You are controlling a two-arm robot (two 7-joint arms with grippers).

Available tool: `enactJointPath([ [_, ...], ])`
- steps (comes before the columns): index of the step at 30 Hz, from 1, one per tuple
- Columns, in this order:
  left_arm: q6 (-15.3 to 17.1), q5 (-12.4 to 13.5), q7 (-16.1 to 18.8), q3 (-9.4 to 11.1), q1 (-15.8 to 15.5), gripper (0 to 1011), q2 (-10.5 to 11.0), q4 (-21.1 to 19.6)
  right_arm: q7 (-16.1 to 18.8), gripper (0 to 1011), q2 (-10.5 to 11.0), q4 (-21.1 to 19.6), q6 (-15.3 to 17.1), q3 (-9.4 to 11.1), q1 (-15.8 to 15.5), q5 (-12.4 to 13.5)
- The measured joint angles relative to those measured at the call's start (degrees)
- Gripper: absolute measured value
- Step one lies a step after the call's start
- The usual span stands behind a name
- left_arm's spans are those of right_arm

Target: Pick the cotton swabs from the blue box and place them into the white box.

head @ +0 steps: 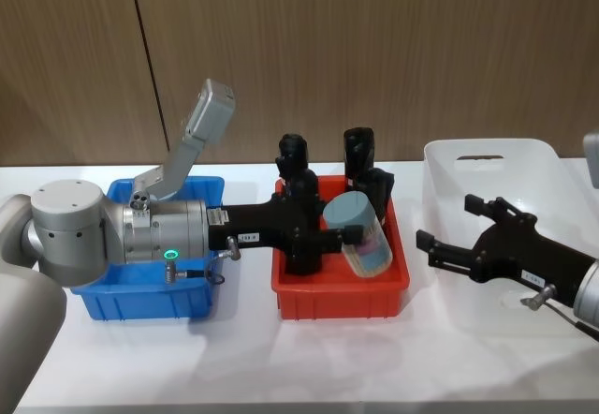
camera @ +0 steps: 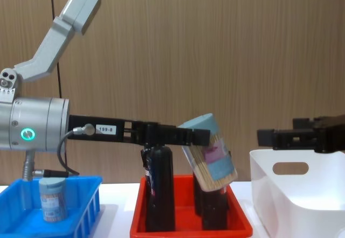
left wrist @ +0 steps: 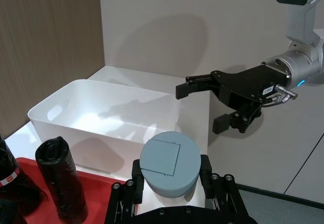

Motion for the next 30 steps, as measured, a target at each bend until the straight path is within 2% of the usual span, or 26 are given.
enactJointPath([
  [12,0.0,0.0,-0.1,0.0,0.0,659,0.0,0.0,6.5,1001,-0.1,1.5,6.0,-1.3,4.0,-1.4],
  [30,0.0,0.0,-0.1,0.0,0.0,659,0.0,0.0,11.9,1002,-2.8,4.9,9.8,-4.5,9.1,-4.7],
])
